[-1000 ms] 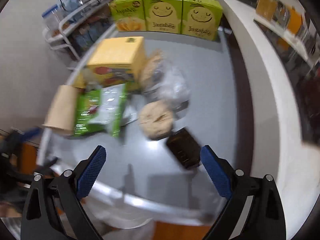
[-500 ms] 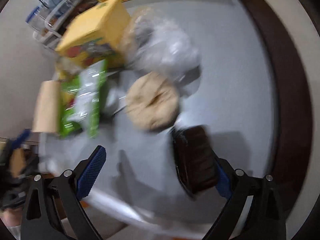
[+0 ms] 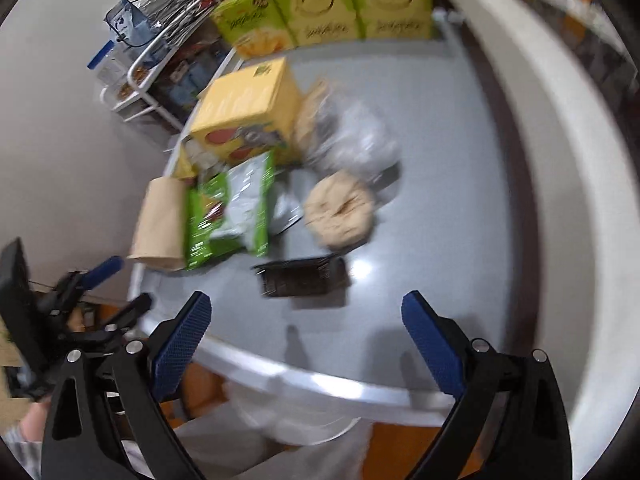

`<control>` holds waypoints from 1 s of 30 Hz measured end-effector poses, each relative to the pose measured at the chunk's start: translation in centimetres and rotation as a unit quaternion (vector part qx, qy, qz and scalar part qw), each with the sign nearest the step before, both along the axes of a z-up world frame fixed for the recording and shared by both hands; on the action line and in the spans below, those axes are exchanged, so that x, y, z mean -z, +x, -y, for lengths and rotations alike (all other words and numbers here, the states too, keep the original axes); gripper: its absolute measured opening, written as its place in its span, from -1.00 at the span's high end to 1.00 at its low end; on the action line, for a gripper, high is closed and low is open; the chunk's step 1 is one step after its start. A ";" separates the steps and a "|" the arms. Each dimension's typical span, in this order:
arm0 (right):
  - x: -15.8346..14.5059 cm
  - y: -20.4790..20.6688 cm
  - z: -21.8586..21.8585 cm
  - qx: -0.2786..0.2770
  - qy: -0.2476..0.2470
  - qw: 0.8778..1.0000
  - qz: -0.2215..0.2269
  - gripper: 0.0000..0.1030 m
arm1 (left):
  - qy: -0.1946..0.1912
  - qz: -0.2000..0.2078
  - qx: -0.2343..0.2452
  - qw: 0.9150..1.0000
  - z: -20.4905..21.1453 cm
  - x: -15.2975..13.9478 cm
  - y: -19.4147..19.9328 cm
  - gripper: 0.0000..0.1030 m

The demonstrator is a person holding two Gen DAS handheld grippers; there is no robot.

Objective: Collect trash
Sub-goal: 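Grasp the dark plastic container with the right tool while the left tool grasps the tan paper cup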

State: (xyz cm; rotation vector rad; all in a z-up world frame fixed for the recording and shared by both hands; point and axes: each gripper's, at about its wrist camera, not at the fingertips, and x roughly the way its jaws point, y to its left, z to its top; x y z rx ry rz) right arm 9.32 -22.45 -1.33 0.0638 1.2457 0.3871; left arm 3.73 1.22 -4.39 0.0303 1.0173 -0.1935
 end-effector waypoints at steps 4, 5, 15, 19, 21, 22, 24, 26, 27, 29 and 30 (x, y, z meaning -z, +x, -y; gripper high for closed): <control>1.4 1.3 -1.1 -0.023 -0.037 0.999 0.020 -0.81 | 0.001 -0.003 0.002 1.000 0.1 0.1 0.0 -0.60; 1.9 1.4 -2.1 -0.041 -0.045 0.998 0.022 -0.79 | 0.001 -0.003 0.002 1.000 0.1 0.1 0.0 -0.60; 5.9 0.5 -4.6 -0.066 -0.092 0.994 0.004 -0.78 | 0.011 -0.007 -0.003 1.000 0.1 0.6 2.0 -0.60; 6.0 0.4 -4.4 -0.061 -0.094 0.994 0.007 -0.79 | -0.028 -0.023 -0.034 0.999 -1.1 0.1 4.6 -0.60; 6.0 0.4 -4.4 -0.058 -0.091 0.994 0.008 -0.79 | -0.049 -0.043 -0.049 0.997 -1.4 0.3 5.7 -0.60; 6.0 0.4 -4.3 -0.056 -0.089 0.994 0.007 -0.78 | -0.052 -0.054 -0.058 0.995 -1.4 0.7 6.4 -0.60; 6.0 0.3 -4.2 -0.053 -0.085 0.995 0.006 -0.78 | -0.046 -0.068 -0.070 0.994 -1.3 1.5 7.1 -0.60; 6.1 0.4 -4.6 -0.050 -0.083 0.995 0.005 -0.78 | -0.047 -0.079 -0.073 0.993 -1.1 2.1 7.6 -0.60; 6.3 0.6 -5.1 -0.050 -0.083 0.995 0.005 -0.78 | -0.040 -0.076 -0.071 0.994 -0.9 2.1 7.6 -0.60; 6.5 0.7 -5.3 -0.047 -0.078 0.996 -0.003 -0.78 | -0.016 -0.075 -0.063 0.995 0.0 2.2 7.7 -0.60; 6.6 0.8 -5.4 -0.046 -0.079 0.996 -0.004 -0.78 | -0.008 -0.075 -0.058 0.995 0.3 2.2 7.7 -0.60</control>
